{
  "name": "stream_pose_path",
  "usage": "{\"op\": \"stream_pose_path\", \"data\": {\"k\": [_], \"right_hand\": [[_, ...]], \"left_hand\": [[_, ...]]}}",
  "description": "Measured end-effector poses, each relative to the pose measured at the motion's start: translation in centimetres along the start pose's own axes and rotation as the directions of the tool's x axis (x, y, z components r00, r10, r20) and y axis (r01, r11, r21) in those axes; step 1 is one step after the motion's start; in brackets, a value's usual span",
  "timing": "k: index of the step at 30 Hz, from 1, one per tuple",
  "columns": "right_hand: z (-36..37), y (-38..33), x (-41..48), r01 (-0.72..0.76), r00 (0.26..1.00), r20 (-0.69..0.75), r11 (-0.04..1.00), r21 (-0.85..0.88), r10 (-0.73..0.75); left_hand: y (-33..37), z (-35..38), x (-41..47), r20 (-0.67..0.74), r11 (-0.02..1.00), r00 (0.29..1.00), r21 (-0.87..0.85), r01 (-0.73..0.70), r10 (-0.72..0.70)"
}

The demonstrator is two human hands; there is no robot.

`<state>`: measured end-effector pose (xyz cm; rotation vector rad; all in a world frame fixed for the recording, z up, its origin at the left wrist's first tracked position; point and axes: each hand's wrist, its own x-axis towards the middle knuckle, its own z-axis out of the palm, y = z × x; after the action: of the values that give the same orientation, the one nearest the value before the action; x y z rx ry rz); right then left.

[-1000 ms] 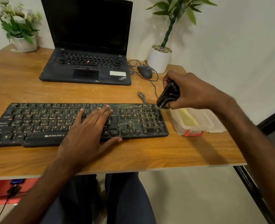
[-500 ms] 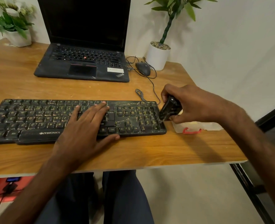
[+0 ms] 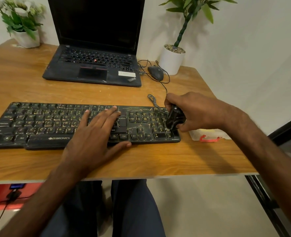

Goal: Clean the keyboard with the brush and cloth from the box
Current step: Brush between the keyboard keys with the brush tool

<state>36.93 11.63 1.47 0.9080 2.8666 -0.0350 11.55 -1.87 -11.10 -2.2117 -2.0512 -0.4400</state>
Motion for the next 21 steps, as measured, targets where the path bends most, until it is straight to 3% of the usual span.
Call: {"op": "stream_pose_path", "data": {"k": [4, 8, 11, 17, 19, 21], "right_hand": [[-0.1, 1.4, 0.8, -0.092, 0.993, -0.084, 0.976, -0.199, 0.077], [-0.3, 2.0, 1.3, 0.019, 0.973, -0.231, 0.988, 0.151, 0.016], [0.5, 2.0, 2.6, 0.017, 0.957, -0.289, 0.99, 0.138, 0.023], [-0.1, 1.2, 3.7, 0.058, 0.994, -0.111, 0.916, 0.397, -0.015], [-0.5, 0.7, 4.6, 0.011, 0.999, 0.027, 0.913, 0.407, -0.025], [-0.8, 0.4, 5.7, -0.016, 0.997, 0.076, 0.941, 0.339, -0.01]], "left_hand": [[-0.1, -0.1, 0.0, -0.012, 1.0, 1.0, -0.005, -0.002, 0.002], [0.0, -0.2, -0.2, -0.049, 0.998, 0.998, -0.05, 0.023, -0.026], [0.0, -0.4, -0.2, -0.081, 0.996, 0.996, -0.082, 0.042, -0.048], [-0.1, -0.7, -0.3, -0.177, 0.975, 0.973, -0.187, 0.118, -0.151], [-0.1, -0.8, -0.2, -0.177, 0.976, 0.973, -0.184, 0.115, -0.148], [-0.2, -0.7, -0.2, -0.18, 0.976, 0.973, -0.187, 0.111, -0.145]]}}
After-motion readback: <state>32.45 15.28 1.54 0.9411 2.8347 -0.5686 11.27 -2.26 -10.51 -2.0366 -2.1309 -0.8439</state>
